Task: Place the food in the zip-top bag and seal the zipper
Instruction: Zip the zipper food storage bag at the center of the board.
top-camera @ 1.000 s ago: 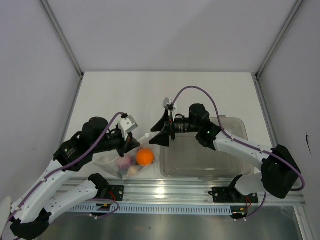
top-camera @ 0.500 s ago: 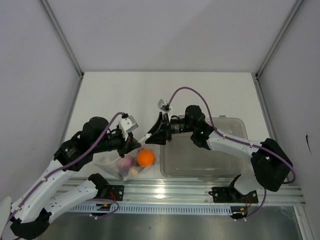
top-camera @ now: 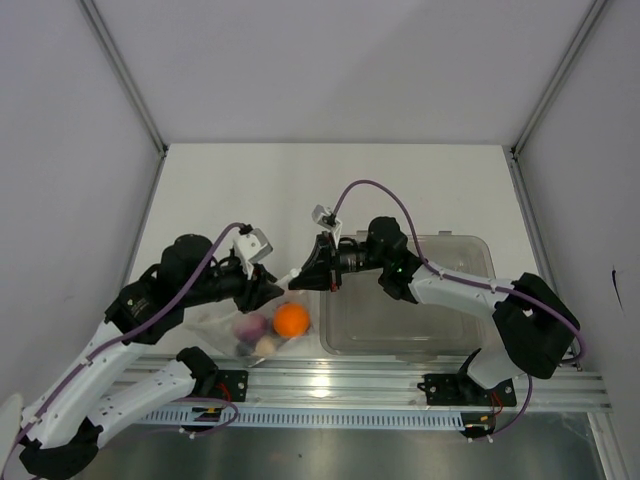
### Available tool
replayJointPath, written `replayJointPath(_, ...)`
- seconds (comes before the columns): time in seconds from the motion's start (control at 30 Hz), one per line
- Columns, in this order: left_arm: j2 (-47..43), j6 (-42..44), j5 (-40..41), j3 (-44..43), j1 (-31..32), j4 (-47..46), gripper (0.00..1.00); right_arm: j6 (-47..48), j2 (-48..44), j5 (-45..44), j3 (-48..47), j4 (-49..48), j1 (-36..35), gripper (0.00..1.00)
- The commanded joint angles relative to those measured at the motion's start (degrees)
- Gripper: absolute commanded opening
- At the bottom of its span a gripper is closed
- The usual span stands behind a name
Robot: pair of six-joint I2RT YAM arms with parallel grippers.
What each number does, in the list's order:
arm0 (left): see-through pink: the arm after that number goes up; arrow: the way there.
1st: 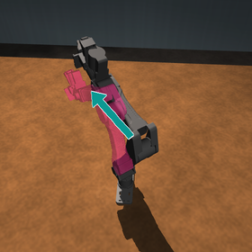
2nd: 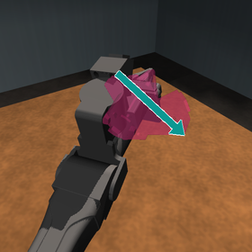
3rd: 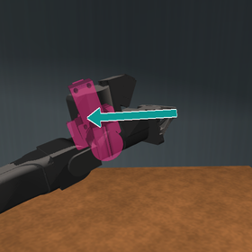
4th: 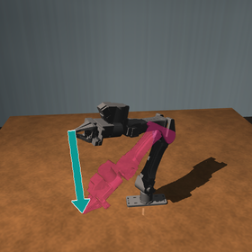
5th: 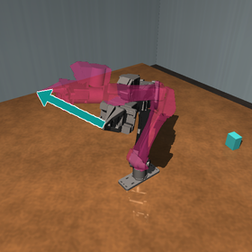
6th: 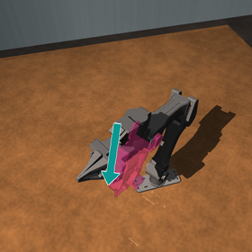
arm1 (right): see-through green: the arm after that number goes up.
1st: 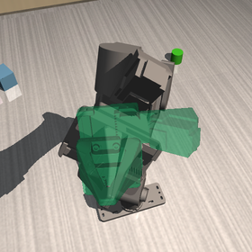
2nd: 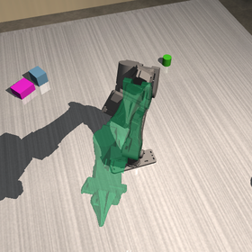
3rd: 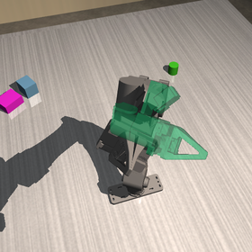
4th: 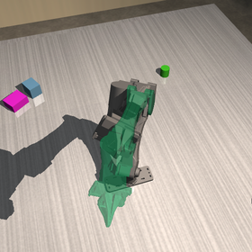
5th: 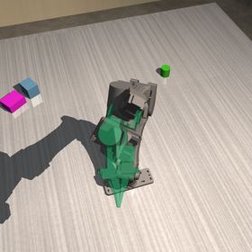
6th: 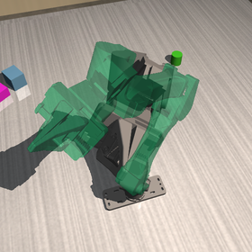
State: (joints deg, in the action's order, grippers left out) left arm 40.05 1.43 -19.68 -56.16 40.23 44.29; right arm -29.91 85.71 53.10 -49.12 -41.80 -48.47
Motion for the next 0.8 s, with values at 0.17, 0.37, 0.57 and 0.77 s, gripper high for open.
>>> replayJointPath(0.17, 0.3, -3.2, 0.1, -3.3, -0.1, -6.8, 0.65, 2.0, -1.7, -1.8, 0.5, 0.0, -1.5, 0.00)
replayJointPath(0.37, 4.7, -3.4, -4.7, -4.9, -0.2, -9.1, 0.53, 3.1, -2.9, -2.6, 0.8, 1.0, -2.6, 0.00)
replayJointPath(0.57, 6.8, -3.0, -9.3, -4.0, -0.8, -10.5, 0.40, 3.7, -3.8, -3.2, 1.3, 1.5, -2.7, 0.00)
replayJointPath(0.77, 7.1, -4.1, -15.7, -2.5, -3.8, -11.1, 0.29, 4.8, -4.7, -3.5, 1.3, 2.8, -2.6, 0.00)
